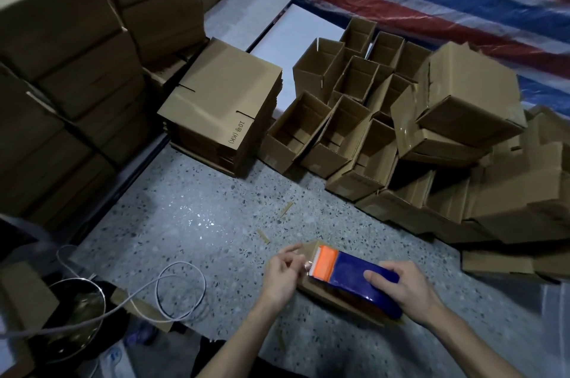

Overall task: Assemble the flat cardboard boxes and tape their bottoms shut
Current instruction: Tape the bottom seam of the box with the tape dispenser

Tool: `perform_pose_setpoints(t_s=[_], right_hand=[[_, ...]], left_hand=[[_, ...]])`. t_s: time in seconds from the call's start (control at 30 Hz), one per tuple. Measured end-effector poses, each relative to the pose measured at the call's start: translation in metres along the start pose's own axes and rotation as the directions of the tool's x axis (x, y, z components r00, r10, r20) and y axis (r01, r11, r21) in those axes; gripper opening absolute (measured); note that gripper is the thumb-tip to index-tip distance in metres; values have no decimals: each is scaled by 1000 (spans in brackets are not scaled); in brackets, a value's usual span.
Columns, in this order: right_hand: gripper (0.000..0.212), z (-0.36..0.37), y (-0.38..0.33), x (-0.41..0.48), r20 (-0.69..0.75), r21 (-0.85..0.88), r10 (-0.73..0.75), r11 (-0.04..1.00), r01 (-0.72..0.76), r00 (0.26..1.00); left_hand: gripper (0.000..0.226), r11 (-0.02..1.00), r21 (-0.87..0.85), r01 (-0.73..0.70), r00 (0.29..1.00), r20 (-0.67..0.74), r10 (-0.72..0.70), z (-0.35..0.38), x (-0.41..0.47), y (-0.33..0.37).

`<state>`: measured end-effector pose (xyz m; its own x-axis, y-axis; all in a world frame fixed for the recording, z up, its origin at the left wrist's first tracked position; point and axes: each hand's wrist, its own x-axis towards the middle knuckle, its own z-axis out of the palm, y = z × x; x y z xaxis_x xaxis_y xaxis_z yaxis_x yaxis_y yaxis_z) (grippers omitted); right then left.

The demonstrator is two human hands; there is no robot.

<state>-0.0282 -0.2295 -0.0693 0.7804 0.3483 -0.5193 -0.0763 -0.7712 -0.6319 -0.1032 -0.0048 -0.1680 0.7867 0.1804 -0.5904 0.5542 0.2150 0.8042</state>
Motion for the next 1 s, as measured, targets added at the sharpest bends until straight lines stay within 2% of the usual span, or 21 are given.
perform_pose_setpoints(t_s=[0.1, 0.17, 0.23, 0.4, 0.53, 0.67, 0.7, 0.8, 0.83, 0.9, 1.0], right_hand=[[43, 1, -9, 2, 6, -74, 23, 997, -22, 1000], [39, -2, -13, 2, -3, -102, 39, 994, -39, 999], [36, -10, -12, 0, -14, -126, 70, 990, -71, 997], [45, -14, -4, -3, -24, -199, 131, 971, -133, 991], [44, -6, -8, -1, -47, -231, 168, 957, -174, 985], [48, -2, -13, 3, -73, -312, 203, 925, -215, 977], [52, -1, -14, 4, -79, -325, 211, 919, -225, 974], [54, -3, -19, 7, -79, -345, 229, 907, -242, 970], [53, -3, -19, 7, -80, -348, 231, 905, -244, 970], [51, -2, -21, 8, -83, -349, 228, 905, -243, 970], [51, -1, -25, 10, -79, -344, 238, 905, -251, 968]], left_hand=[[29, 998, -53, 42, 999, -8, -43, -6, 9, -2], [20, 995, -74, 73, 996, -41, -76, -13, 14, -6], [16, 993, -47, 108, 992, -53, -111, -24, 22, -12], [8, 983, 7, 182, 983, 1, -182, -28, 28, -25], [21, 975, 194, 105, 993, 36, -115, -19, 32, -33], [25, 900, 434, -47, 994, 106, 1, -3, 33, -37], [26, 889, 457, -36, 995, 102, -11, -2, 33, -40], [37, 871, 470, 140, 981, 57, -188, -13, 32, -45], [35, 854, 506, 124, 981, 69, -184, -17, 32, -47], [22, 880, 476, -4, 990, 123, -62, -18, 30, -45], [40, 960, 263, -95, 984, 169, 51, 2, 11, -34]])
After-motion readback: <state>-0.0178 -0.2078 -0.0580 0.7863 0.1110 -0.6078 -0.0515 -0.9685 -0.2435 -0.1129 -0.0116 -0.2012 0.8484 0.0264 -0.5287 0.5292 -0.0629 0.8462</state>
